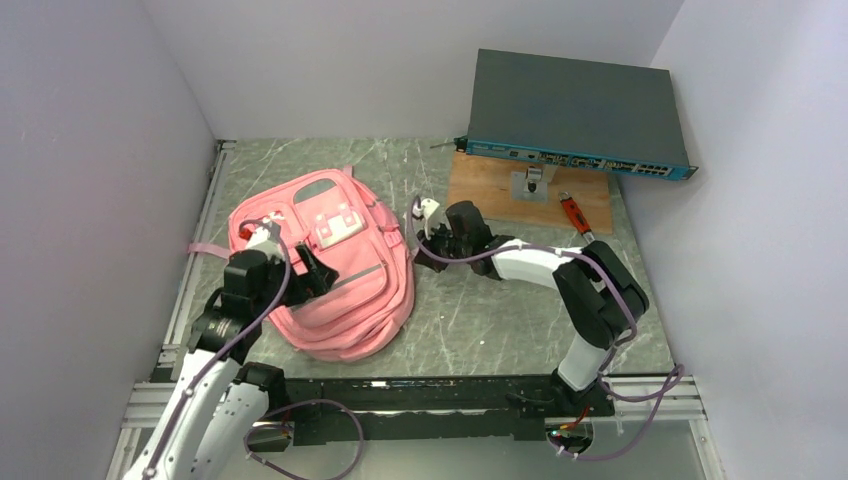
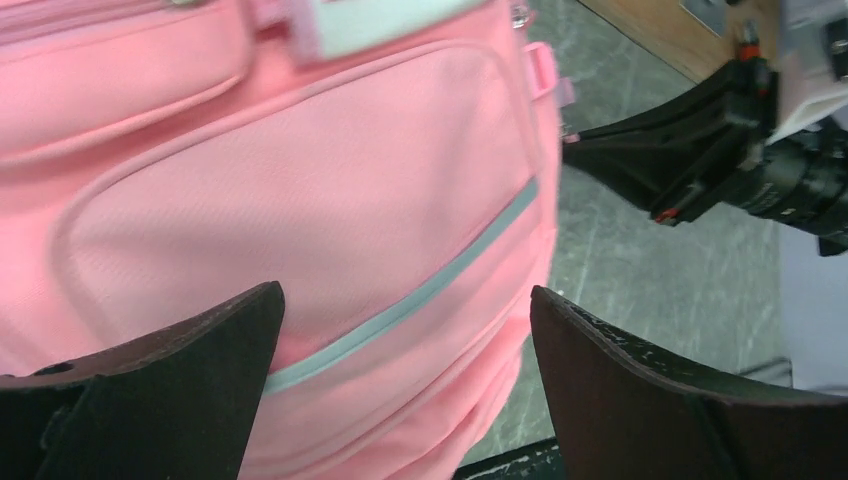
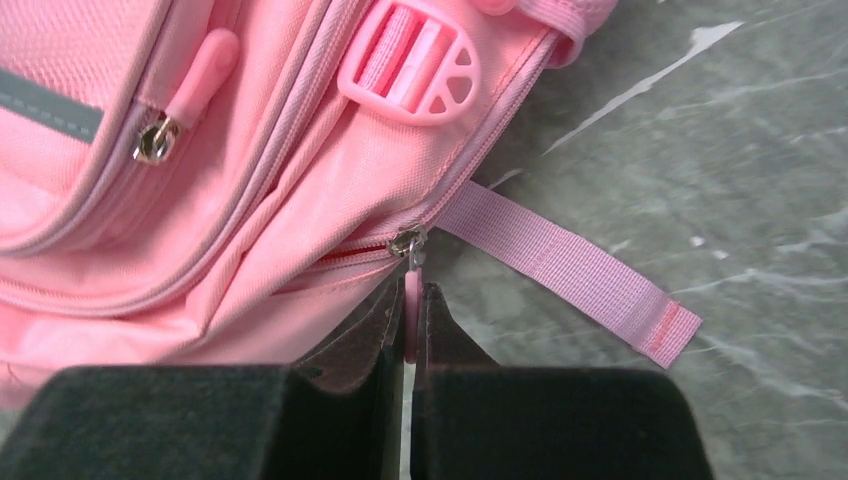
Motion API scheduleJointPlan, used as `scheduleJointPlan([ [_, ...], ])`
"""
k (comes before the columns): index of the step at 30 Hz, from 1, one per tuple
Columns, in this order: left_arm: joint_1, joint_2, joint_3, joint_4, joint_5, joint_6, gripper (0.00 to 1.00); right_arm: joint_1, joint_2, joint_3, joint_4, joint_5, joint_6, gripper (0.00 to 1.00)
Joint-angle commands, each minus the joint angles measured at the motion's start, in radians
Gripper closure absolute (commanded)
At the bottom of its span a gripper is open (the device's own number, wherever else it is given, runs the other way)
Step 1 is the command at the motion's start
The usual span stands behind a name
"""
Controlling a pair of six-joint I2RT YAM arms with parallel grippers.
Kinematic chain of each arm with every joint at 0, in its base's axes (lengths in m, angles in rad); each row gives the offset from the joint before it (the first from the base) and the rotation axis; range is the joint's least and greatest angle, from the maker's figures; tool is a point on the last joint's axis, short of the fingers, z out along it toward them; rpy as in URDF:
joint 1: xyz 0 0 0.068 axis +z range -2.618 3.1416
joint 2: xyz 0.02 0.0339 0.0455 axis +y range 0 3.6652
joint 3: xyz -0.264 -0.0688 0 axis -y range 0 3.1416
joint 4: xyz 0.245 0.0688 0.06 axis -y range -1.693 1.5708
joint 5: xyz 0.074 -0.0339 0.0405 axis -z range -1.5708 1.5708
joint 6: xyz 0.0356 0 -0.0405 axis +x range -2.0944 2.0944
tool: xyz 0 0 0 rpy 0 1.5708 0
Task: Pack the student bag
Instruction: Zip the student bag at the center of the board.
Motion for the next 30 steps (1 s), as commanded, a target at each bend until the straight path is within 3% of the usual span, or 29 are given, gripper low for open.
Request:
scheduleJointPlan([
  [1,0.007,-0.1,0.026,-0.237,-0.188,-0.067,0.0,-0.05,0.027,0.107,-0.013,-0.013,-0.059,1.0],
  [5,0.007,-0.134,0.002,-0.21,-0.153,-0.117,0.0,-0.084,0.074,0.191,-0.084,0.025,-0.102,1.0],
  [12,0.007,-0.027,-0.226,0.234,0.228,-0.222,0.0,-0.073,0.086,0.259,-0.234,0.108,-0.143,1.0],
  [18,0.009,0.066,-0.289,0.443,0.132,-0.249,0.08,0.047,-0.008,0.183,-0.41,0.3,-0.174,1.0],
  [21,0.009,0.075,-0.276,0.536,0.165,-0.226,0.15,0.083,-0.096,0.087,-0.411,0.29,-0.138,1.0],
  [24,0.001,0.065,-0.209,0.492,0.177,-0.113,0.24,0.047,-0.176,-0.016,-0.286,0.164,-0.075,1.0],
  [30,-0.095,0.007,-0.059,0.272,0.042,0.136,0.21,-0.016,-0.177,-0.007,-0.224,0.041,-0.036,1.0],
])
